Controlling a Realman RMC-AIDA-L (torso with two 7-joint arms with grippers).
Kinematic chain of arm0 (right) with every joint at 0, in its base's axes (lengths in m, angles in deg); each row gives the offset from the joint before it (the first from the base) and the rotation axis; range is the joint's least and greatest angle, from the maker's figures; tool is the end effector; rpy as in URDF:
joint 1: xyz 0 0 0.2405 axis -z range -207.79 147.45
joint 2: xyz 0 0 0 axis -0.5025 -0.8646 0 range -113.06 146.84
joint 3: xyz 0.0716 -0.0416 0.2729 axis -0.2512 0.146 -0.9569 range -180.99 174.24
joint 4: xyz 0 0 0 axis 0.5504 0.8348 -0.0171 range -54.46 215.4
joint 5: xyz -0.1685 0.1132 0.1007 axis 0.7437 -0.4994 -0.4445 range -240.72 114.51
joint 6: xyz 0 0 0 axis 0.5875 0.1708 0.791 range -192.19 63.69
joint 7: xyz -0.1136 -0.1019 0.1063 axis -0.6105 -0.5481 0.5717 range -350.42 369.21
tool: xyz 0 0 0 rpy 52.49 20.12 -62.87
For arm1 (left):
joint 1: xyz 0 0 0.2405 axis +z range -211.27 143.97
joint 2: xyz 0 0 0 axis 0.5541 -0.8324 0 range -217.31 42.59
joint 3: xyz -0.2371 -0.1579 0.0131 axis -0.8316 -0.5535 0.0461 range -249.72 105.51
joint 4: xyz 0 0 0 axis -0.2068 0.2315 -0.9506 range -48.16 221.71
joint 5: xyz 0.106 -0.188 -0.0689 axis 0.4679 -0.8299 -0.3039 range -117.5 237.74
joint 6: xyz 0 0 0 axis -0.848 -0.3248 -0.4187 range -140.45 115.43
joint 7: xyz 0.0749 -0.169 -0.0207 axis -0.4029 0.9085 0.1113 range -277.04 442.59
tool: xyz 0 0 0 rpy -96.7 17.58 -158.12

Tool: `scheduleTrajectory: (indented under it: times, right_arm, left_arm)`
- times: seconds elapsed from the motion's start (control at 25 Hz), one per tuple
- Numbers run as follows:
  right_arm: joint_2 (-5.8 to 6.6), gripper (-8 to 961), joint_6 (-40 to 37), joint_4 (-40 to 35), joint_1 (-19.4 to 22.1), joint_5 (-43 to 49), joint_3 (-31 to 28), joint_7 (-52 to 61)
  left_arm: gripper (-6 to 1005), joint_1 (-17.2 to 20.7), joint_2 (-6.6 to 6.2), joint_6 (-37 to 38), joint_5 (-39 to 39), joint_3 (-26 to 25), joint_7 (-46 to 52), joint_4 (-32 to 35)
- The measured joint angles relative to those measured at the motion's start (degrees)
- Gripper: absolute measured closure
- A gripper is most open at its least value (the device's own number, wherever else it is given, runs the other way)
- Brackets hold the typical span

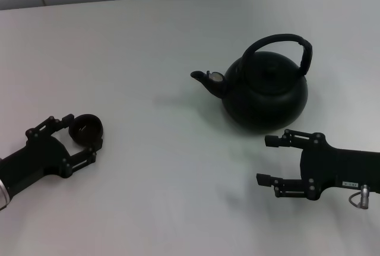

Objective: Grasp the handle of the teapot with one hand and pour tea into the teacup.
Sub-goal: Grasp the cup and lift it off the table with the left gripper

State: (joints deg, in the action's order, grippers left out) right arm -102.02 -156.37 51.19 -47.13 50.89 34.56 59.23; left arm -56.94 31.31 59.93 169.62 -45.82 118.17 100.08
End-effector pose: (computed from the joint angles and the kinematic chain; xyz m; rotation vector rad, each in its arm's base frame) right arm 0.3505 0.2737 -0.0705 -2.6852 0.3802 0.6676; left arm -0.3722 0.3269 -0.0940 -2.3910 -0.4305 -0.5145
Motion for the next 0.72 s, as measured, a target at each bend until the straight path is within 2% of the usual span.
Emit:
scheduleTrajectory:
  times: [0.36, 0.72]
  right_arm:
    - [0.0, 168, -0.16, 0.01, -0.17, -0.03, -0.05, 0.04]
    - [0.0, 167, -0.94, -0.08, -0.11, -0.15, -0.65, 0.16]
  left_arm:
    - [194, -2.04, -0.03, -1.85, -0.43, 0.0, 0.03, -1.41]
    - [195, -2.09, -0.04, -2.3, -0.38, -0.01, 0.04, -2.16]
